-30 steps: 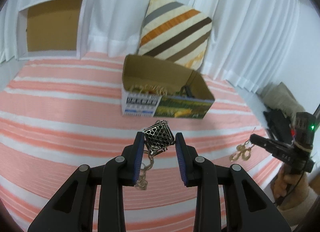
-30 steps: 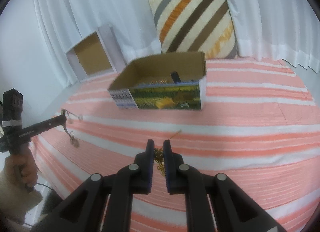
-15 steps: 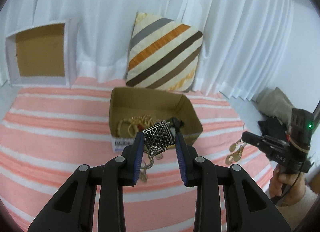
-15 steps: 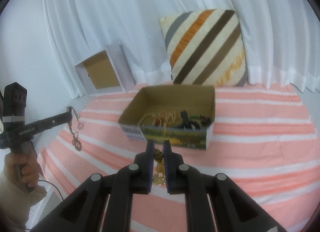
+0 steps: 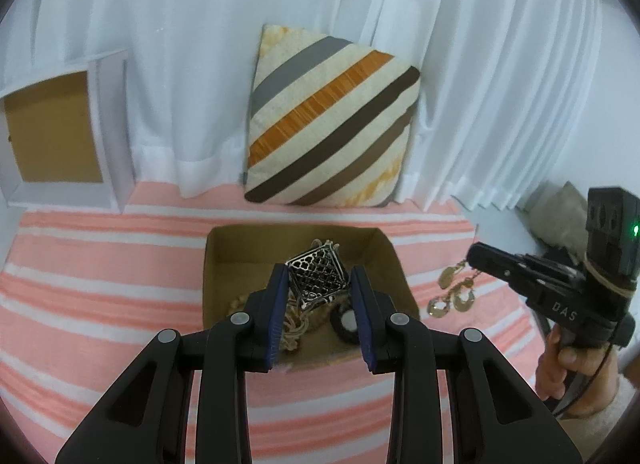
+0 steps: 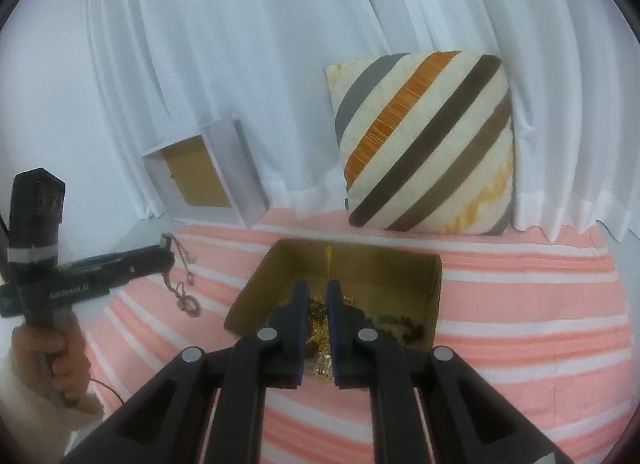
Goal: Organize jewelry
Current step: 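Lift and carry the earrings and lattice pendant over the box with both tools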
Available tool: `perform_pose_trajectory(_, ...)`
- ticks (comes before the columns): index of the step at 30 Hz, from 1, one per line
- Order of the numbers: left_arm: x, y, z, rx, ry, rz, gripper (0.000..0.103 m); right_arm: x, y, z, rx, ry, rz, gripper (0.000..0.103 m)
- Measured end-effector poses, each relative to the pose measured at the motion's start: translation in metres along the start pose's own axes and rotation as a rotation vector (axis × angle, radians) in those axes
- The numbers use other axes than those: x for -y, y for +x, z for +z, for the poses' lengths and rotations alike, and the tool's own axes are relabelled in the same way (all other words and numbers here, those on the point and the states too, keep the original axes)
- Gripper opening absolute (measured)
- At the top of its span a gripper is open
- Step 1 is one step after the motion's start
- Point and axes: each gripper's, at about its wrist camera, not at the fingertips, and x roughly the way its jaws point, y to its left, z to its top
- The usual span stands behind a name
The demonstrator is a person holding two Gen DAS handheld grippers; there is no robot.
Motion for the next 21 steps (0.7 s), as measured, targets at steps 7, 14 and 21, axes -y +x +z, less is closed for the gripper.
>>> perform_pose_trajectory(7,-0.009,0.053,0.005,-0.052,0.002,0.047,0.031,0.008,0.058,0.010,-0.075,0.039,0.031,0.009)
perform_pose_trajectory(14,-0.032,0.096,-0.011,-0.117,-0.027,0.100,0.031,0.010,0.113,-0.009,-0.165,0.061,0.054,0.009)
perform_pose_trajectory(21,-0.048,0.118,-0.027,-0.173,-0.059,0.156,0.057,0.009,0.146,-0.026,-0.231,0.050,0.051,0.013)
